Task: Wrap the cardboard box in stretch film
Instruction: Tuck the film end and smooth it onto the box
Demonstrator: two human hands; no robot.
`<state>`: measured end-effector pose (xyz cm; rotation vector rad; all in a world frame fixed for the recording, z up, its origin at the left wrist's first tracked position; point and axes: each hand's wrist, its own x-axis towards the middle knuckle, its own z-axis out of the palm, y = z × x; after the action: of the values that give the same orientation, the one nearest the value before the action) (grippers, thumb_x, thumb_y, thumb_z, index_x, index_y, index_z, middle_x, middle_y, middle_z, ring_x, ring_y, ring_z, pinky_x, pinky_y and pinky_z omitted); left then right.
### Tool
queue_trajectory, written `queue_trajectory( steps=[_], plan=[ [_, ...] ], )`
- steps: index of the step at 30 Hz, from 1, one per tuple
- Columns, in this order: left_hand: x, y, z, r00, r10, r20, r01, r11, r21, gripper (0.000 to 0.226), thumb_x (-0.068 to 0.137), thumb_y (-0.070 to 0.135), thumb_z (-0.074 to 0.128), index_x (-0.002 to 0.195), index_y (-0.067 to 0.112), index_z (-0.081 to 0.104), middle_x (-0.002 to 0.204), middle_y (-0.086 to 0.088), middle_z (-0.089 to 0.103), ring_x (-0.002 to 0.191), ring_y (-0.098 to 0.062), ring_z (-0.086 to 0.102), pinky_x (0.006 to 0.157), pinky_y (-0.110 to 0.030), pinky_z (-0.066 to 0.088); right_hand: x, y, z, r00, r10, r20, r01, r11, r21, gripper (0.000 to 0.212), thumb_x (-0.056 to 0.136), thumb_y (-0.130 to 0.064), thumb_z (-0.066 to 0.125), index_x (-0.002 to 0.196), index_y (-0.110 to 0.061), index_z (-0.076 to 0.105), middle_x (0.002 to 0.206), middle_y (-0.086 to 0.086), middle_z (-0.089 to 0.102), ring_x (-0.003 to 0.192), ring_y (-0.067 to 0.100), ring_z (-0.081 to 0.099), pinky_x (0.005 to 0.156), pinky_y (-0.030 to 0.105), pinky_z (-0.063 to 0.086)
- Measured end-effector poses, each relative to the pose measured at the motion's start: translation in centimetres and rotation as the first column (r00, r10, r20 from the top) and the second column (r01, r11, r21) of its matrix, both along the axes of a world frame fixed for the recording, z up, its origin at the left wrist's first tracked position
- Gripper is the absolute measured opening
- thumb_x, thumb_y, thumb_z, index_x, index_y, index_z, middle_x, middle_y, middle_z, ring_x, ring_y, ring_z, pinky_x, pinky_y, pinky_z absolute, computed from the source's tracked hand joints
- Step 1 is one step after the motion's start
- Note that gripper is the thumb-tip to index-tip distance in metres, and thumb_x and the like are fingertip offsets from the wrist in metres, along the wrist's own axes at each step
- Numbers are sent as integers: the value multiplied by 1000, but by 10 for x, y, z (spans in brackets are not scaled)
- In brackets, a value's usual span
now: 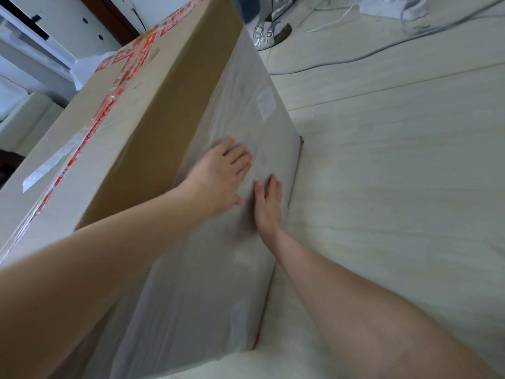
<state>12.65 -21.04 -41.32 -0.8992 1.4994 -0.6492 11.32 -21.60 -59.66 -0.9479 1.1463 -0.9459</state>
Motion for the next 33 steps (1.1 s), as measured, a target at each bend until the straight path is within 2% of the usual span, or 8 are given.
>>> queue_trajectory(
  steps=[8,11,13,16,21,26,30,33],
  plan=[
    [0,-27,35,997,-44,-64,33,985,-167,69,97,58,10,153,19,1,161,-6,-5,148,-28,-5,118,-46,-5,-8,-35,-12,1000,-12,6,11,999,33,59,103,-36,30,151,-8,14,158,14,11,147,23,7,119,32,3],
    [-9,-34,46,986,-55,-157,11,962,-271,57,101,41,21,151,13,17,160,-11,8,147,-29,3,118,-46,-1,-18,-42,-17,998,-35,-46,37,999,37,55,103,-33,31,149,-4,22,154,18,23,144,27,19,118,34,14],
    [-19,-37,45,971,-63,-230,-12,950,-313,52,101,26,21,149,9,20,159,-14,10,147,-30,3,118,-47,0,-22,-39,-18,990,-103,-94,109,992,60,57,103,-35,31,150,-5,18,157,14,17,146,23,15,117,28,10],
    [-31,-26,13,938,-132,-321,79,982,-172,51,100,19,21,149,4,18,158,-14,11,147,-29,4,118,-44,4,-19,-20,-19,978,-162,-128,174,981,84,60,102,-36,32,151,-8,13,159,11,11,147,20,9,115,24,7],
    [-19,17,-56,945,48,-323,6,986,165,51,103,25,21,150,5,17,159,-10,13,147,-26,6,119,-42,5,-3,26,-39,986,-35,-164,48,996,76,58,102,-21,36,150,-2,10,159,15,7,147,22,6,115,22,1],
    [3,20,-70,991,82,-109,-63,983,173,70,101,50,22,152,6,2,160,-9,3,148,-26,-2,116,-47,-8,4,20,-41,994,38,-99,-26,993,117,57,104,-29,28,150,0,10,159,16,4,148,23,0,119,29,-1],
    [2,10,-66,992,81,-102,-67,989,134,72,100,51,21,152,6,0,161,-8,2,148,-25,-1,116,-47,-8,-2,-3,-37,996,8,-91,3,992,124,61,103,-36,29,148,2,17,157,20,13,146,26,9,119,34,6],
    [1,0,-59,991,76,-106,-64,992,109,72,100,52,21,152,7,0,161,-7,1,148,-24,0,116,-48,-8,-3,-22,-33,997,-28,-74,39,990,139,88,85,-62,24,140,7,34,147,26,31,138,32,28,115,41,20]
  ],
)
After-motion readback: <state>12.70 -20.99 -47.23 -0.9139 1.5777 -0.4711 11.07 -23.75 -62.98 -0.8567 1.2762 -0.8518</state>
